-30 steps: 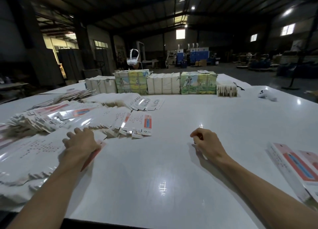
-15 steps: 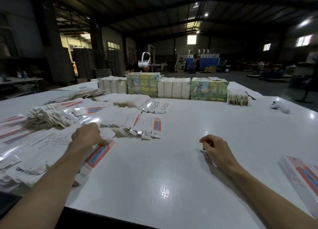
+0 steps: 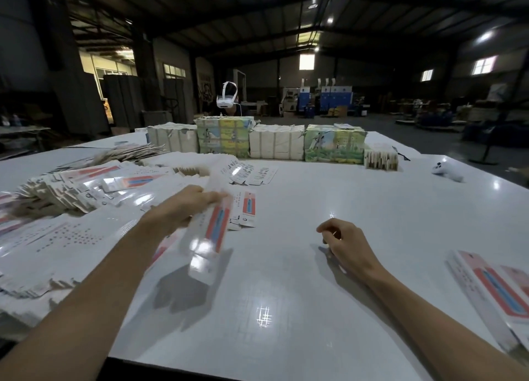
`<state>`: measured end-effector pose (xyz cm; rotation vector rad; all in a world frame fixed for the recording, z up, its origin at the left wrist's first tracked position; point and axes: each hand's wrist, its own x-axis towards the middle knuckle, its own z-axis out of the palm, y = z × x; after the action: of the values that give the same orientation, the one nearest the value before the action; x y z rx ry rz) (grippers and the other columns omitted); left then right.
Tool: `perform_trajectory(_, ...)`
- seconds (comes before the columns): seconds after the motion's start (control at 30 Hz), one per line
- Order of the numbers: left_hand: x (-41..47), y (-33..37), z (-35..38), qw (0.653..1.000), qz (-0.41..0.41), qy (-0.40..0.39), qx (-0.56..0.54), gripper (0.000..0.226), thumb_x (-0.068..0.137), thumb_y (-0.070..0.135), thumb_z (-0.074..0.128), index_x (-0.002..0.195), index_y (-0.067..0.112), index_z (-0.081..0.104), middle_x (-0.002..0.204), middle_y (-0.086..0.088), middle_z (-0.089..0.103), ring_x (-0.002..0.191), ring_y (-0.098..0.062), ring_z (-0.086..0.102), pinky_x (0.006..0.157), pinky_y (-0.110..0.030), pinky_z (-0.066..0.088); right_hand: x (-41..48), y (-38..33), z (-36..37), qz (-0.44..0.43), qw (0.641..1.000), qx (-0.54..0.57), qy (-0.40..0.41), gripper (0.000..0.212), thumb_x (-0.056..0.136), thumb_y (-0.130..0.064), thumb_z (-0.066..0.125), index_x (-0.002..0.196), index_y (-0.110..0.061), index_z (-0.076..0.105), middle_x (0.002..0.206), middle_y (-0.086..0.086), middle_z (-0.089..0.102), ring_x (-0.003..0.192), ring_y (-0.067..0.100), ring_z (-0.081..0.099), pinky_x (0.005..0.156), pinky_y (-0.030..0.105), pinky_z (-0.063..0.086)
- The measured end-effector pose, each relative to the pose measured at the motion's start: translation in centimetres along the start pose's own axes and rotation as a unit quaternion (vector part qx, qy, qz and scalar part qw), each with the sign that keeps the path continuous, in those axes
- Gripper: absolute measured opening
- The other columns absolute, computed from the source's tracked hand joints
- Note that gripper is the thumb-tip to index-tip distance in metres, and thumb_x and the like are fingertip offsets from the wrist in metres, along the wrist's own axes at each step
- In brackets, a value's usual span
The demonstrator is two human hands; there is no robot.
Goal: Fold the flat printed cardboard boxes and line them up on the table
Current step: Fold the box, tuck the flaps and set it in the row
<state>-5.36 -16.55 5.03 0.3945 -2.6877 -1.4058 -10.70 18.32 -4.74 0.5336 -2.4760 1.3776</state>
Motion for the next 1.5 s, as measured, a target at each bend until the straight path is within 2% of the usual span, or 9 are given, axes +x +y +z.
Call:
perform_trajectory(0.13, 0.3, 2.0, 6.9, 0.973, -0.016, -0.172, -0.152, 0.033, 0.106, 0.038, 0.058, 0.102, 0.007, 0.067, 0.081, -0.008, 0.075, 0.068, -0.022, 0.074, 0.061, -0.032, 0.062, -0.1, -0.5, -0.1, -0.044, 0.999, 0.008, 0.013, 0.021, 0.103, -0.005, 0.055, 0.107, -0.015, 0.073, 0.085, 0.001, 0.069, 0.083, 0.014, 0.066, 0.075, 0.027, 0.054)
perform_trajectory(0.27, 0.5, 3.5, 12.7, 0.943, 0.031, -0.262, -0.204, 0.034, 0.109, 0.037, 0.051, 0.118, 0.010, 0.069, 0.098, -0.004, 0.081, 0.066, -0.015, 0.074, 0.058, -0.025, 0.059, 0.2, -0.9, 0.0, -0.107, 0.991, 0.033, 0.068, 0.023, 0.105, -0.011, 0.058, 0.126, -0.017, 0.065, 0.103, 0.003, 0.064, 0.090, 0.013, 0.062, 0.075, 0.016, 0.050)
perform_trajectory(0.47, 0.3, 4.1, 18.6, 0.937, 0.087, -0.262, -0.214, 0.047, 0.100, 0.061, 0.054, 0.092, 0.019, 0.073, 0.084, -0.008, 0.074, 0.063, -0.018, 0.071, 0.062, -0.025, 0.058, 0.9, -0.6, -0.2, -0.111, 0.992, 0.032, 0.057, 0.032, 0.110, -0.030, 0.050, 0.140, -0.024, 0.059, 0.127, -0.006, 0.049, 0.119, 0.015, 0.058, 0.088, 0.038, 0.063)
perform_trajectory(0.77, -1.0, 3.0, 19.0, 0.903, 0.035, -0.258, -0.343, 0.079, 0.099, 0.078, 0.027, 0.064, 0.026, 0.075, 0.067, -0.002, 0.070, 0.053, -0.015, 0.069, 0.054, -0.022, 0.055, 0.7, -0.6, 0.3, -0.063, 0.998, 0.022, 0.021, 0.029, 0.103, -0.040, 0.063, 0.120, -0.018, 0.071, 0.116, -0.003, 0.067, 0.096, 0.019, 0.075, 0.080, 0.042, 0.065)
perform_trajectory(0.87, -1.3, 3.2, 19.0, 0.901, 0.026, -0.260, -0.346, 0.077, 0.101, 0.075, 0.024, 0.076, 0.024, 0.076, 0.071, -0.005, 0.072, 0.054, -0.017, 0.070, 0.054, -0.024, 0.057, 0.9, -0.7, 0.1, -0.058, 0.997, 0.031, 0.031, 0.020, 0.101, -0.035, 0.068, 0.107, -0.016, 0.070, 0.111, 0.002, 0.071, 0.083, 0.016, 0.076, 0.066, 0.030, 0.065)
perform_trajectory(1.0, -1.1, 2.9, 19.2, 0.909, 0.042, -0.249, -0.331, 0.073, 0.102, 0.072, 0.025, 0.114, 0.019, 0.072, 0.088, -0.011, 0.076, 0.065, -0.021, 0.075, 0.062, -0.029, 0.061, 1.4, -0.6, -0.3, -0.086, 0.996, -0.002, 0.038, 0.014, 0.101, -0.029, 0.068, 0.103, -0.016, 0.069, 0.118, -0.004, 0.071, 0.096, 0.013, 0.073, 0.084, 0.025, 0.060)
perform_trajectory(1.17, -1.1, 3.0, 19.3, 0.922, 0.073, -0.221, -0.308, 0.058, 0.104, 0.065, 0.037, 0.096, 0.019, 0.072, 0.081, -0.009, 0.077, 0.062, -0.021, 0.075, 0.059, -0.027, 0.059, 1.9, -0.8, -0.4, -0.034, 0.996, 0.081, 0.006, 0.021, 0.102, -0.033, 0.066, 0.099, -0.012, 0.068, 0.126, -0.005, 0.060, 0.102, 0.015, 0.067, 0.069, 0.022, 0.060)
perform_trajectory(1.3, -1.0, 3.0, 19.4, 0.908, 0.084, -0.273, -0.307, 0.065, 0.103, 0.065, 0.039, 0.120, 0.010, 0.068, 0.101, -0.020, 0.076, 0.083, -0.035, 0.075, 0.075, -0.041, 0.063, 2.1, -1.3, -1.5, 0.006, 0.998, 0.065, -0.022, 0.042, 0.103, -0.047, 0.058, 0.093, -0.010, 0.075, 0.121, -0.007, 0.059, 0.093, 0.015, 0.070, 0.067, 0.031, 0.065)
perform_trajectory(1.5, -1.1, 3.2, 18.9, 0.894, 0.116, -0.299, -0.312, 0.060, 0.108, 0.058, 0.029, 0.126, 0.011, 0.062, 0.100, -0.014, 0.077, 0.078, -0.028, 0.076, 0.069, -0.034, 0.062, 1.5, -1.1, -2.5, 0.002, 0.986, 0.156, -0.051, 0.037, 0.099, -0.039, 0.069, 0.081, -0.009, 0.079, 0.131, -0.008, 0.060, 0.087, 0.017, 0.073, 0.065, 0.024, 0.057)
